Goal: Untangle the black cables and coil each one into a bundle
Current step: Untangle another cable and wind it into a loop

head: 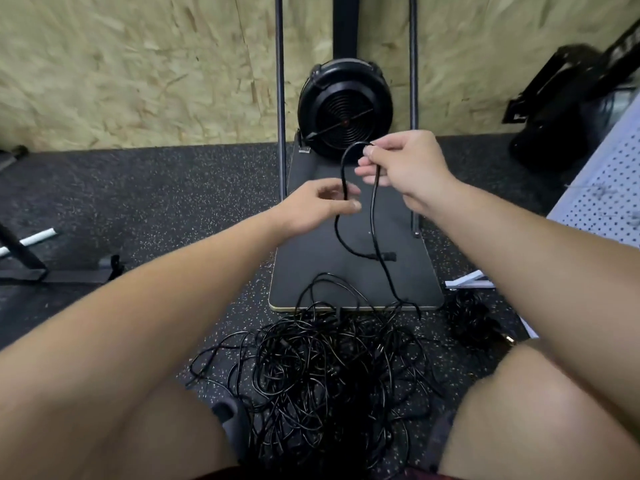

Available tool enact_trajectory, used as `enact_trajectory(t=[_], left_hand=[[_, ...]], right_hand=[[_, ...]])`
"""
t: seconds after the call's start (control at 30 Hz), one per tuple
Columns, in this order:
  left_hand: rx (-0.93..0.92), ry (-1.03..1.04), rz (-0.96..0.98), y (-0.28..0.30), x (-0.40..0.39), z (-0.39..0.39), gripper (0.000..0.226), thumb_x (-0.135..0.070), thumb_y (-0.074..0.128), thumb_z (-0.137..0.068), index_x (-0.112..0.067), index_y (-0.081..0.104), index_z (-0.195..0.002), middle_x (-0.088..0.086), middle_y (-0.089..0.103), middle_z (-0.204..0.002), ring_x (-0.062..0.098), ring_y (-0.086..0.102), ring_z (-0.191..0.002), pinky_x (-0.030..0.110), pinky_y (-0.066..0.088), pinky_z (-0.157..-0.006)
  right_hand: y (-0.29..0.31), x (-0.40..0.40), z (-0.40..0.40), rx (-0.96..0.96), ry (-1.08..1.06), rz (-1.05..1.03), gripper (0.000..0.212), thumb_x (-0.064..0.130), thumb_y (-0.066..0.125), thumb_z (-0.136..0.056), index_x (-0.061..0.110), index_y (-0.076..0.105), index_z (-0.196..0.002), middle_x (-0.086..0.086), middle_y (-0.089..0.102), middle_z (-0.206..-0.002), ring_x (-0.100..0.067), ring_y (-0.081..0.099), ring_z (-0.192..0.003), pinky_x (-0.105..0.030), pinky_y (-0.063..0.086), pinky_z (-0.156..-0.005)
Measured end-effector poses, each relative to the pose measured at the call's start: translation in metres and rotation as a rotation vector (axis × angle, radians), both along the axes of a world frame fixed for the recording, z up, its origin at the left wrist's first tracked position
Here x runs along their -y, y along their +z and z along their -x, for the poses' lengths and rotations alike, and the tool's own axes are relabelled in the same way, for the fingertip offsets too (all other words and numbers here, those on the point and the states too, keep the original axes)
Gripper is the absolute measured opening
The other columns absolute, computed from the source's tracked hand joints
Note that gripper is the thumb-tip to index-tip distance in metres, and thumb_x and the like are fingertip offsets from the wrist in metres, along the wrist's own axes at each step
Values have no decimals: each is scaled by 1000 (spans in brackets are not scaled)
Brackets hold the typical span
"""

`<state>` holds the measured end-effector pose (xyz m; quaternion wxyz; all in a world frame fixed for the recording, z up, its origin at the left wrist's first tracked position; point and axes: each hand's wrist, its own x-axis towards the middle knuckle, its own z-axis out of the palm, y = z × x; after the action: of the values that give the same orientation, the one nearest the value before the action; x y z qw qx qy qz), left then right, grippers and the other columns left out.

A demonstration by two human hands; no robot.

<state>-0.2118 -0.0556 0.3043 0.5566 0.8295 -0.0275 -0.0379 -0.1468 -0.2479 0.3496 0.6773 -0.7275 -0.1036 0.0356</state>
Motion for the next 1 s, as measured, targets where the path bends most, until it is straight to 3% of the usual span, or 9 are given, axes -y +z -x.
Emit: enact_trajectory(t=[0.1, 0.2, 0.33, 0.47, 0.63, 0.73, 0.8, 0.93, 1.0], left_hand=[[-98, -45, 0, -14, -1, 4, 48, -45, 91, -88, -46, 72, -132, -10, 76, -132, 6, 68, -115, 33, 46, -85], [-111, -118, 18, -27, 11, 3, 13, -39, 89, -91, -45, 79, -98, 2, 78, -122, 13, 59, -92, 38, 35, -76], [-245, -225, 305, -33, 25, -7, 18, -29, 75, -103, -22, 82, -118, -2, 58, -77, 9, 48, -73, 31, 32, -72], [-313, -358, 439, -41, 29, -12, 33, -25, 68, -106, -20, 75, -138, -4, 55, -83, 10, 47, -79, 28, 35, -78], [-225, -213, 288, -50, 43, -24, 36, -32, 75, -104, 3, 70, -111, -5, 61, -80, 13, 35, -64, 28, 26, -60], [-140, -61, 245, -51, 44, -36, 29, -31, 74, -105, -3, 69, -105, -15, 59, -68, 13, 29, -62, 27, 24, -57], [-93, 49, 248, -49, 37, -46, 27, -32, 74, -105, -5, 71, -108, -17, 50, -61, 12, 28, -61, 28, 24, -57], [-67, 228, 251, -45, 9, -67, 24, -41, 78, -100, -18, 80, -97, -11, 37, -60, 14, 25, -59, 32, 25, -58], [-75, 298, 285, -46, -6, -75, 27, -46, 79, -98, -19, 83, -99, -9, 33, -63, 14, 24, -58, 32, 26, -58]], right_hand=[[-5, -2, 3, -37, -44, -96, 10, 7, 71, -106, 0, 72, -112, -21, 80, -98, -29, 84, -88, -46, 69, -86], [-14, -6, 5, -69, -62, -179, 5, 6, 70, -106, 2, 72, -108, -21, 80, -99, -29, 84, -89, -42, 69, -85], [-10, -14, -6, -51, -49, -286, 21, 6, 69, -107, -6, 69, -124, -24, 80, -103, -30, 84, -92, -36, 68, -81], [-20, -17, -17, -52, -53, -330, 24, 6, 70, -106, -6, 71, -126, -23, 81, -104, -30, 84, -95, -38, 68, -85], [-30, -19, -25, -68, -40, -335, 22, 8, 72, -105, -1, 74, -125, -16, 83, -104, -25, 83, -98, -41, 67, -94], [-32, -7, -29, 128, -30, 11, 23, 28, 76, -103, 22, 78, -124, 7, 82, -116, -4, 76, -111, -31, 59, -104], [-42, 9, -37, 198, -6, 325, 47, 40, 75, -102, 24, 67, -144, 12, 72, -137, -4, 69, -122, -27, 51, -106], [-77, 46, -52, -88, 350, 734, 48, 48, 74, -100, 26, 66, -142, 5, 74, -135, -15, 72, -120, -42, 52, -113], [-101, 57, -51, -216, 580, 915, 73, 49, 80, -95, 24, 53, -158, 2, 64, -152, -15, 64, -135, -45, 45, -123]])
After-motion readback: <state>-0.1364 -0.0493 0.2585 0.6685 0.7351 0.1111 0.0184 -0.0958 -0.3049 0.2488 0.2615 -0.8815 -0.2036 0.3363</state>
